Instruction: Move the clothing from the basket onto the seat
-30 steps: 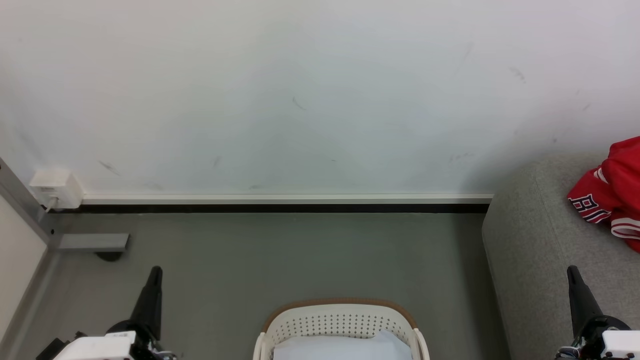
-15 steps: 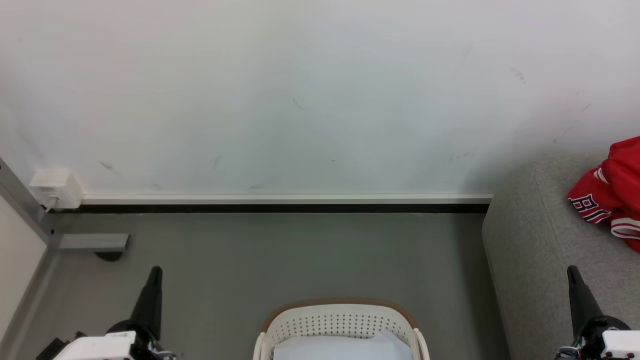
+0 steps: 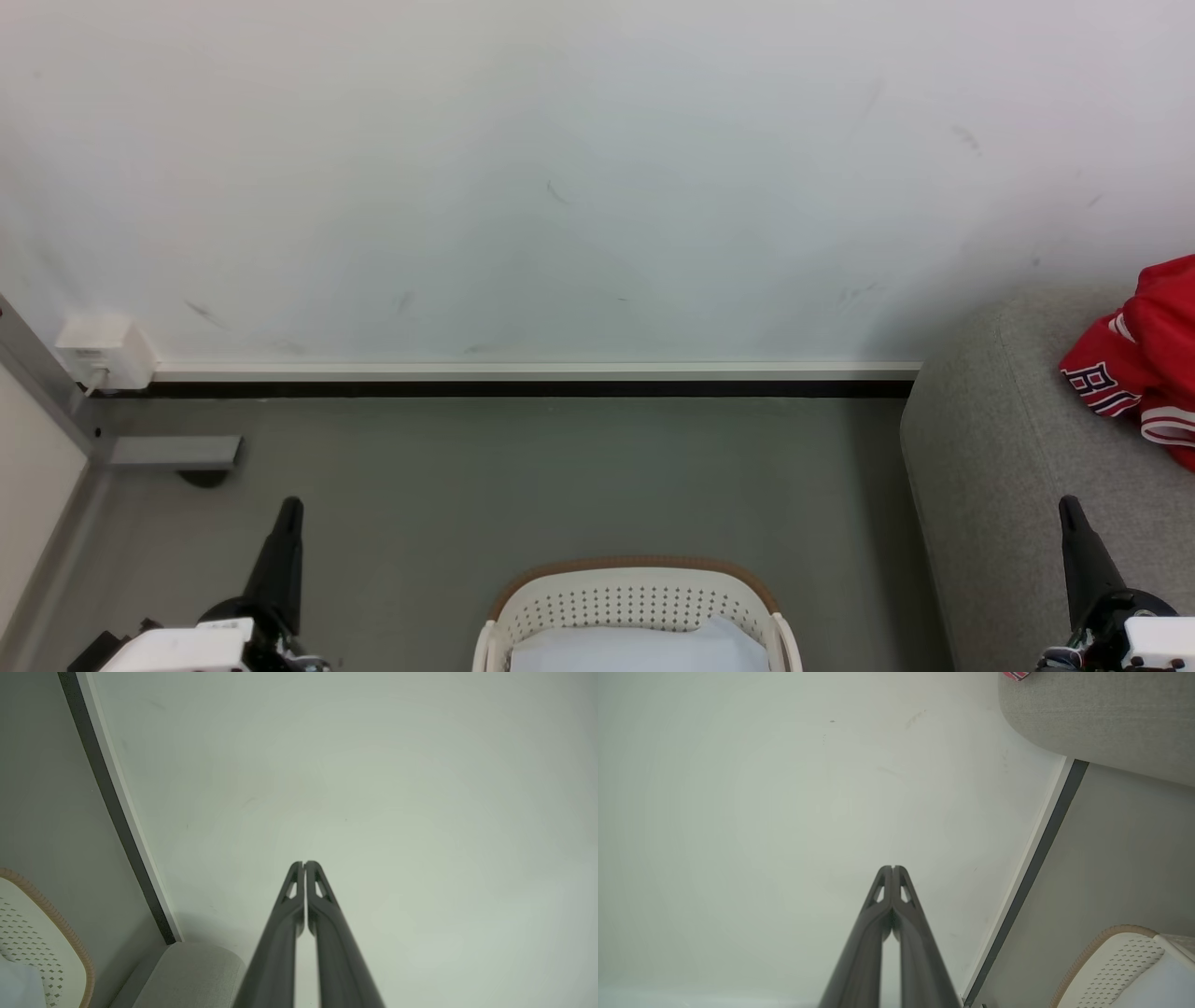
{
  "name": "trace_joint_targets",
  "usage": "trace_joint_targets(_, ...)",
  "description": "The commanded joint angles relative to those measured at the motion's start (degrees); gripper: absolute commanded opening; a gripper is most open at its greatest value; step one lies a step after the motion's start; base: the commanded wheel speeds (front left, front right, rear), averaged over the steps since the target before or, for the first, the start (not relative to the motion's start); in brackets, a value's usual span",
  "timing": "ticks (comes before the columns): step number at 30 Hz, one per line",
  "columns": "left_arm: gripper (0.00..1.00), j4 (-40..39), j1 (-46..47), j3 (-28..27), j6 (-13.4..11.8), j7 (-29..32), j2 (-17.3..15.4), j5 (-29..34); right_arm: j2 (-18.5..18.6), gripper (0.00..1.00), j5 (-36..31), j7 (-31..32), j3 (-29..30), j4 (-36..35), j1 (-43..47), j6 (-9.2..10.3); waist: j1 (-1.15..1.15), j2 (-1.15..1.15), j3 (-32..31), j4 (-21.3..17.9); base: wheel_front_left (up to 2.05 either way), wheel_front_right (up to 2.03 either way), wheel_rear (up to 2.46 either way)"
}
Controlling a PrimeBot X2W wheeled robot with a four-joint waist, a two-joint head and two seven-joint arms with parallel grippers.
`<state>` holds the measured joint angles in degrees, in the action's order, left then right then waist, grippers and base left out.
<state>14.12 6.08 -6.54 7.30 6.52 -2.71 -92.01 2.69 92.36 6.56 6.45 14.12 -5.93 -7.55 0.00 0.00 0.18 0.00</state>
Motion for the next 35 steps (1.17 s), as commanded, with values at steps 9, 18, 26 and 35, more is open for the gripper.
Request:
trace_joint_targets(9,0.0,-0.14,0.39,-0.12,0.36,0.24,-0.31,-0.74,0.36,0.0,0.12,0.14,0.2,-0.23,-0.68,0.12,0.0,0.0,0.0,0.0,0.0,0.0,0.0)
trace_joint_targets(18,0.0,-0.14,0.39,-0.13,0.36,0.24,-0.31,-0.74,0.36,0.0,0.12,0.14,0.2,-0.23,-0.68,0.12,0.0,0.0,0.0,0.0,0.0,0.0,0.0)
trace_joint_targets(26,0.0,-0.14,0.39,-0.11,0.36,0.23,-0.31,-0.74,0.36,0.0,0.12,0.14,0.2,-0.23,-0.67,0.12,0.0,0.0,0.0,0.0,0.0,0.0,0.0)
trace_joint_targets(35,0.0,-0.14,0.39,-0.11,0.36,0.23,-0.32,-0.73,0.35,0.0,0.12,0.14,0.2,-0.22,-0.67,0.12,0.0,0.0,0.0,0.0,0.0,0.0,0.0)
